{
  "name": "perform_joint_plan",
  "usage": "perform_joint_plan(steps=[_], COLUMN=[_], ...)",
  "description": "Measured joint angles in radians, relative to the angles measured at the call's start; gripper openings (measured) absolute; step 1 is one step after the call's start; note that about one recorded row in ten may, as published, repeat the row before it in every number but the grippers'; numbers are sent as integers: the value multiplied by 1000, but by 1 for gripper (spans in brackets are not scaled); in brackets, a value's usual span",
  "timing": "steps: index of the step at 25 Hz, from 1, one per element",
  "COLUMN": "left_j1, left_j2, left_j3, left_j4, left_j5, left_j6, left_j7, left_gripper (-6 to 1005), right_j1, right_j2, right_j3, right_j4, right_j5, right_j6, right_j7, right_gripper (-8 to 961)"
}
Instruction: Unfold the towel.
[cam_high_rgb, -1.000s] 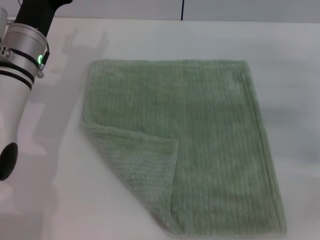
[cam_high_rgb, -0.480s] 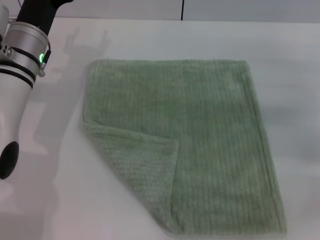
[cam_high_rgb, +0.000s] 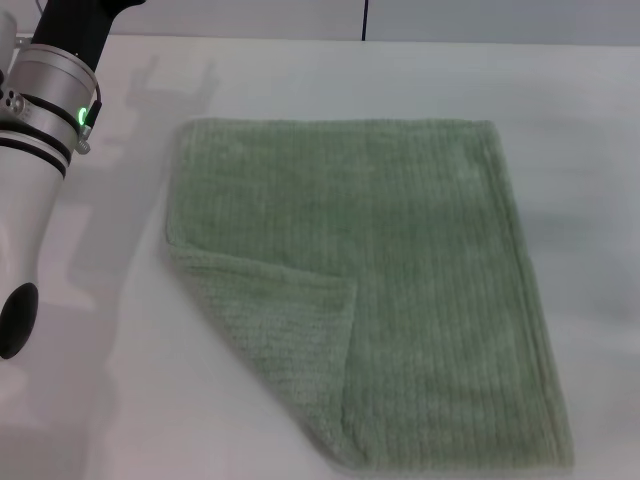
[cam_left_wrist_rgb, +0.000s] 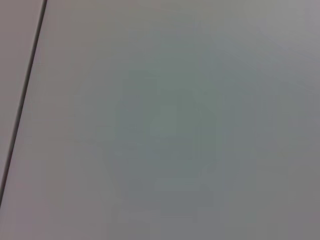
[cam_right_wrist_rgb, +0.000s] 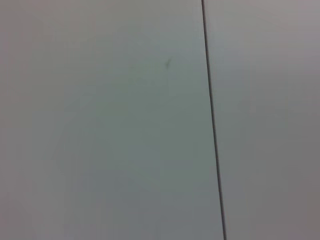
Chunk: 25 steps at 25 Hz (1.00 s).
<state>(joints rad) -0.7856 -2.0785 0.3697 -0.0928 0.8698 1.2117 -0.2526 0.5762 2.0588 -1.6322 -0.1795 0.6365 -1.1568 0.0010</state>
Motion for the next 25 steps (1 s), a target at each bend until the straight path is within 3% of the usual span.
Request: perform_joint_plan(steps=[5, 13, 17, 20, 21, 22, 25], left_j1=[0, -6, -8, -11, -11, -11, -9], left_j2=[0, 0, 0, 0, 0, 0, 1], left_j3=[0, 0, 0, 0, 0, 0, 0], left_j4=[-2, 3, 3, 4, 4, 4, 5], left_j5=[0, 3, 4, 5, 5, 6, 6], left_j6=[0, 0, 0, 0, 0, 0, -2], left_j7=[-5, -4, -3, 3, 3, 4, 4], left_gripper=[840, 840, 840, 841, 841, 841, 841], right_j1=[2, -5, -42, -97, -135, -135, -180], right_j2=[3, -2, -3, 6, 12, 12, 15], right_j3=[-3, 5, 6, 6, 6, 6, 8], right_j4=[-5, -74, -215, -385, -493, -493, -645], right_j5=[-4, -75, -79, -82, -89, -89, -100], right_j6=[21, 183, 342, 483, 589, 589, 761], right_j7=[-1, -23, -134, -240, -289, -289, -313], right_gripper=[715, 714, 714, 714, 714, 714, 714])
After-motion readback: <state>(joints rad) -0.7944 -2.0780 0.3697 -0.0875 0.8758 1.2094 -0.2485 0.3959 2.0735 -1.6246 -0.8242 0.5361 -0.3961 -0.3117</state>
